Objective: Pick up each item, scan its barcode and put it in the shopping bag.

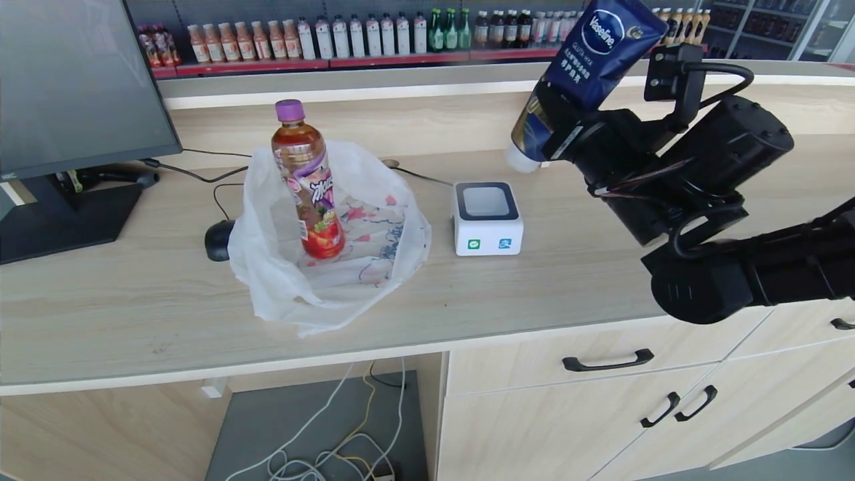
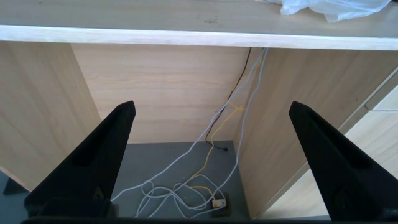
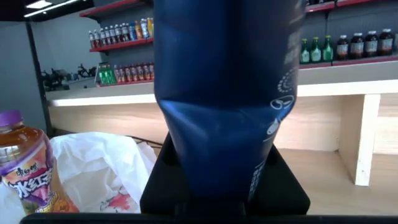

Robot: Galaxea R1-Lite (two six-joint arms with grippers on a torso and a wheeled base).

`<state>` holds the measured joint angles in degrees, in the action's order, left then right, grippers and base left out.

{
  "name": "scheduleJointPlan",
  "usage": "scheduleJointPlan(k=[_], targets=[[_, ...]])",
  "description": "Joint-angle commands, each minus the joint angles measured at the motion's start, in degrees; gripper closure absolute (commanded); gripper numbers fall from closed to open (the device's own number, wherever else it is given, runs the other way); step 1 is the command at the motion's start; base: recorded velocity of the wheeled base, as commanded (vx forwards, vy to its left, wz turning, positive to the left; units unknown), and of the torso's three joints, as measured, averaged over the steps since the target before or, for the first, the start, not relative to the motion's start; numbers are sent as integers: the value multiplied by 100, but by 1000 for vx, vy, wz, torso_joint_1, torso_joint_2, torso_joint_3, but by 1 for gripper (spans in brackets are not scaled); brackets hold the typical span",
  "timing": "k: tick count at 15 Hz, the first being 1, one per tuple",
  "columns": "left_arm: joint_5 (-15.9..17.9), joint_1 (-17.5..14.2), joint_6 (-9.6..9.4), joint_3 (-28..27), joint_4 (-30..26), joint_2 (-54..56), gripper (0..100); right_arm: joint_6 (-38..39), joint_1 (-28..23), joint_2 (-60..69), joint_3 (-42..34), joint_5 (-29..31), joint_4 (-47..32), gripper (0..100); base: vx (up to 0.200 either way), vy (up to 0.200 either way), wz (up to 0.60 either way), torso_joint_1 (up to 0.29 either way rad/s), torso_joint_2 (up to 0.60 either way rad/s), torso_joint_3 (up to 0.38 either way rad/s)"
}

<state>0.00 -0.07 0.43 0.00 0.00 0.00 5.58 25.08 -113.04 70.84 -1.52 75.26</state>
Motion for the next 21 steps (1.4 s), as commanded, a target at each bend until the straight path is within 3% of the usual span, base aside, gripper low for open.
scheduleJointPlan(k=[1,4,8,13,21], targets=[[0,-1,1,0,0,0,0,198,331,-517,448,346,-152,100,0,0,0,0,0,0],[-9,-1,1,0,0,0,0,725,604,-1229,1222,741,-416,100,0,0,0,0,0,0],[0,-1,1,0,0,0,0,2105,516,-965,1222,891,-970,100,0,0,0,0,0,0],[0,-1,1,0,0,0,0,3616,454,-965,1231,917,-979,100,0,0,0,0,0,0],[0,-1,1,0,0,0,0,4311,-99,-1018,1336,926,-1339,100,0,0,0,0,0,0]])
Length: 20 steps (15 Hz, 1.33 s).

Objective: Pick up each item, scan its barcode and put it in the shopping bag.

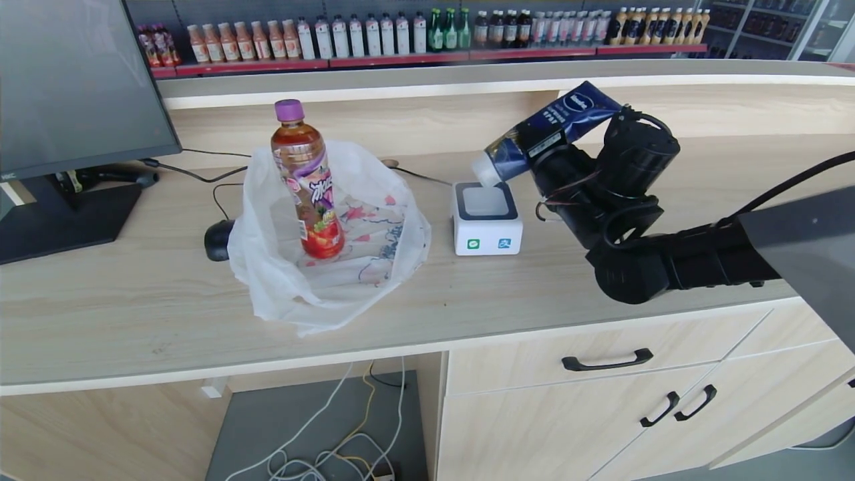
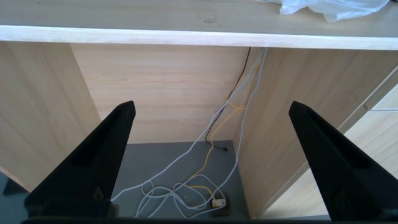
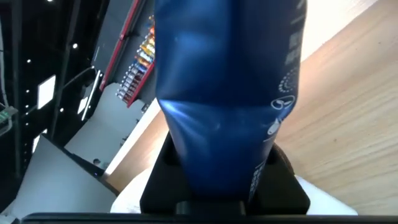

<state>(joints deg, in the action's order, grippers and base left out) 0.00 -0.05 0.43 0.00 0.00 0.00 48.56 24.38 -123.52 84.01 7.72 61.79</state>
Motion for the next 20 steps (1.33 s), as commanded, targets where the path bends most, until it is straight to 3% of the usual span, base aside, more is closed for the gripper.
scheduleJointPlan(k=[1,8,20], targets=[[-9,5,1,0,0,0,0,22,-21,29,19,2,-36,100,0,0,0,0,0,0],[-9,-4,1,0,0,0,0,541,225,-182,476,-16,-141,100,0,0,0,0,0,0],[-9,-4,1,0,0,0,0,822,418,-428,327,11,-106,100,0,0,0,0,0,0]])
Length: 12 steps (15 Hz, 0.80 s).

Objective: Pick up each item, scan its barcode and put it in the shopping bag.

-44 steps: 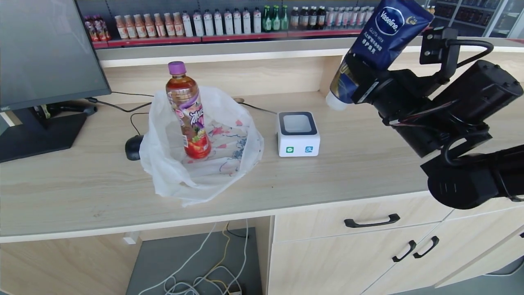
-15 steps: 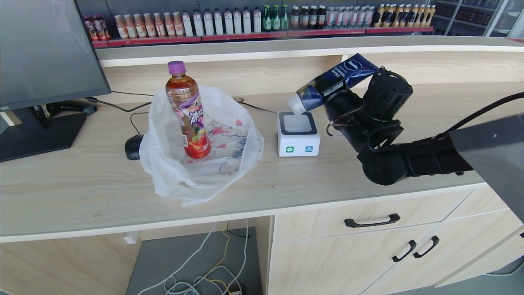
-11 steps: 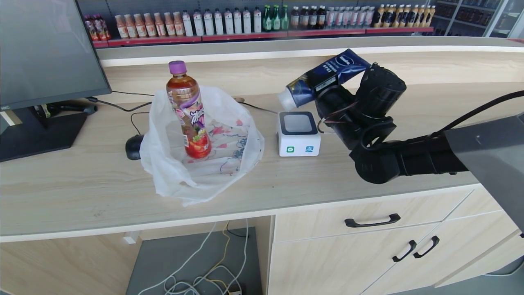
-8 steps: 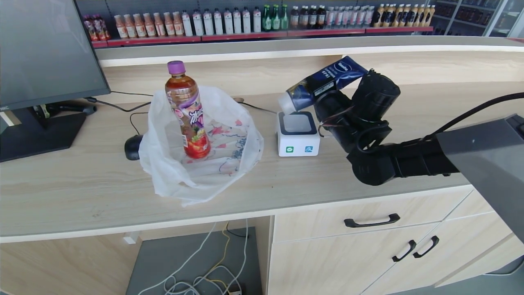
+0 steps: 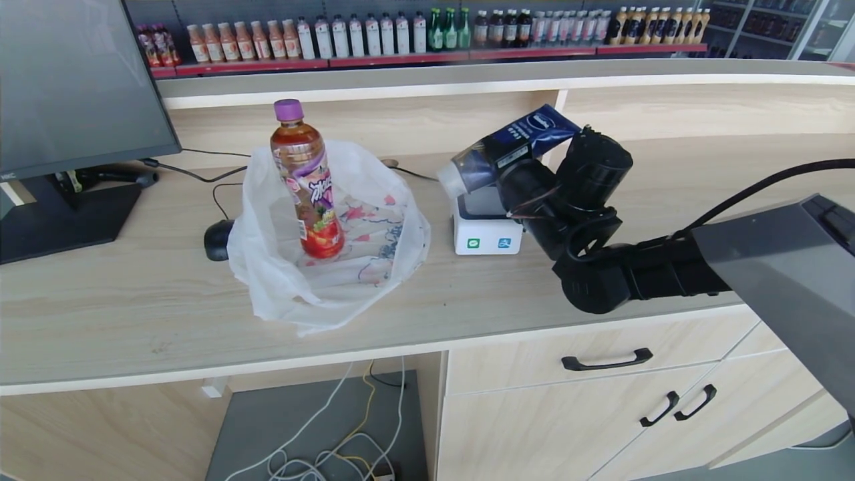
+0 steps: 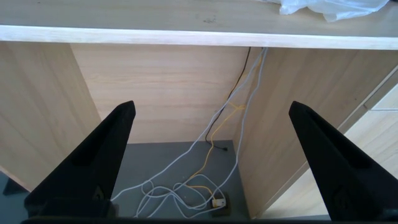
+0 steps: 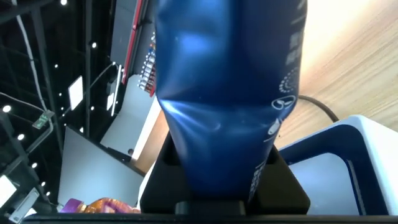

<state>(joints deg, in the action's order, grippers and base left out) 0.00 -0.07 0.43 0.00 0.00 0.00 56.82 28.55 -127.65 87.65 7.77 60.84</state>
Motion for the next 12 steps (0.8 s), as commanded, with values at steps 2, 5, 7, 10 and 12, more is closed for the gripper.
scheduleJointPlan(k=[2,5,7,10,12], targets=[[0,-1,1,0,0,0,0,-13,-25,-15,-73,6,-11,100,0,0,0,0,0,0],[0,-1,1,0,0,0,0,-13,-34,-15,-117,6,-11,100,0,0,0,0,0,0],[0,-1,1,0,0,0,0,-13,-43,-15,-152,6,-2,100,0,0,0,0,0,0],[0,-1,1,0,0,0,0,-22,-69,-6,-134,6,-11,100,0,0,0,0,0,0],[0,-1,1,0,0,0,0,-31,-86,12,-99,-3,-11,100,0,0,0,0,0,0]])
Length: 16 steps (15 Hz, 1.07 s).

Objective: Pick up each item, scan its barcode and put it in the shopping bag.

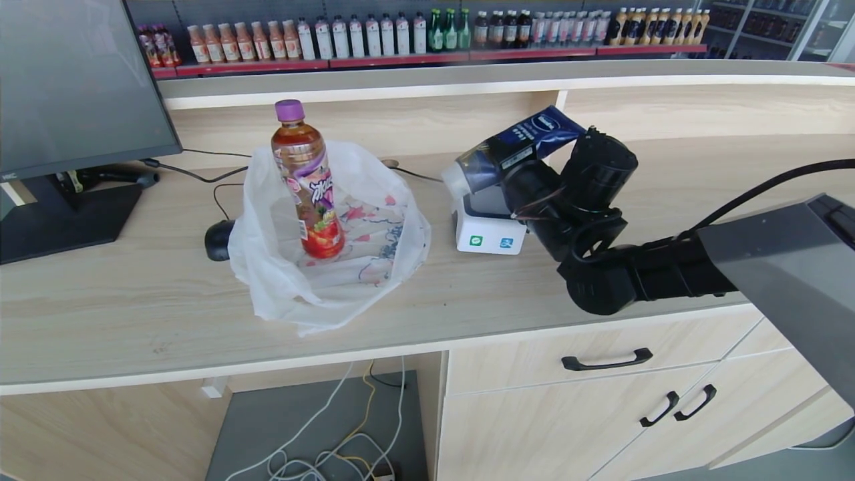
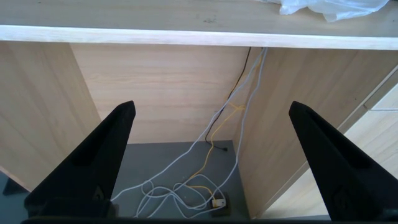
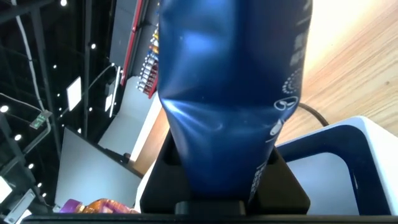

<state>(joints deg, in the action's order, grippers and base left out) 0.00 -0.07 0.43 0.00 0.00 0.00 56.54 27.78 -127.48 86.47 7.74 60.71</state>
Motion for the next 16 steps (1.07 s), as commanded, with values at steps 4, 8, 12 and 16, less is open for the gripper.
scheduleJointPlan(k=[4,8,12,16], targets=[[-9,-1,1,0,0,0,0,-99,-89,4,204,-9,-50,100,0,0,0,0,0,0],[0,-1,1,0,0,0,0,-126,-124,12,538,-18,-358,100,0,0,0,0,0,0],[0,-1,1,0,0,0,0,-126,-115,-14,511,-18,-376,100,0,0,0,0,0,0],[0,-1,1,0,0,0,0,-117,-115,-23,494,-9,-376,100,0,0,0,0,0,0]])
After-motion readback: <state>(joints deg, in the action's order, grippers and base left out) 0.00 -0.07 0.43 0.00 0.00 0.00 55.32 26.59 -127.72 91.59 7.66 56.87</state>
